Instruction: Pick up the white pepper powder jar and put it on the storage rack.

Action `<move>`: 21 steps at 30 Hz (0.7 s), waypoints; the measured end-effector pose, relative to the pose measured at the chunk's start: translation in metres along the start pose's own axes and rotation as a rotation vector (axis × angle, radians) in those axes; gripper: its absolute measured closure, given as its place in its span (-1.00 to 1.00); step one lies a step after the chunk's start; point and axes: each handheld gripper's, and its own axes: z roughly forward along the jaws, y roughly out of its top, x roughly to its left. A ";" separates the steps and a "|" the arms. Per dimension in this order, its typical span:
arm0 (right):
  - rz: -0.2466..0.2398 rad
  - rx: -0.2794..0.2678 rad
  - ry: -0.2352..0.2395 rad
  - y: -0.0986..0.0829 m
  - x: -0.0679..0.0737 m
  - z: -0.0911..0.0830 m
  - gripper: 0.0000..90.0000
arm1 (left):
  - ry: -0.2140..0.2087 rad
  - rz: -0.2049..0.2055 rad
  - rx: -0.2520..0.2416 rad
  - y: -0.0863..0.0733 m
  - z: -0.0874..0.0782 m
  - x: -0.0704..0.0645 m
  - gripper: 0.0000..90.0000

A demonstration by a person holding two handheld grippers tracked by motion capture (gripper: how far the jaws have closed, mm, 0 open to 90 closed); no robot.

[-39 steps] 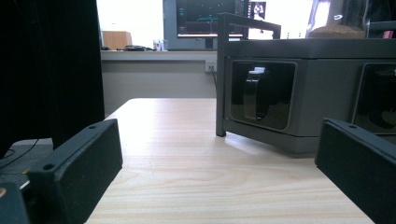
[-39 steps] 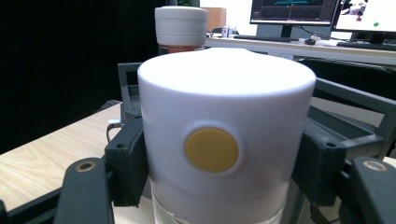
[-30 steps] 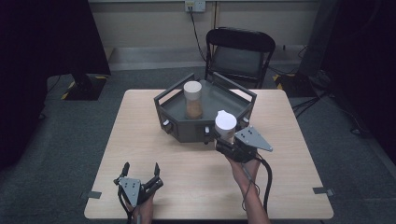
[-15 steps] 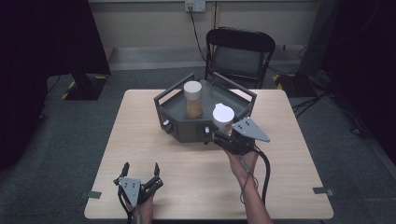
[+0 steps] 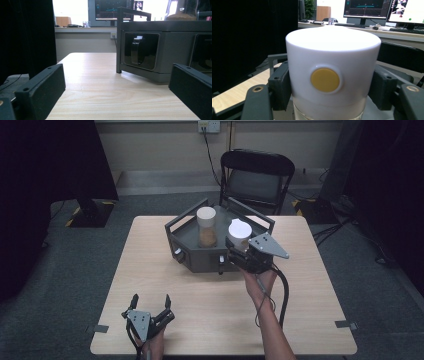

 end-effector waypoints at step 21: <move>-0.035 -0.025 -0.067 0.014 0.001 0.040 -0.33 | 0.005 0.000 0.000 0.000 0.000 -0.001 -1.00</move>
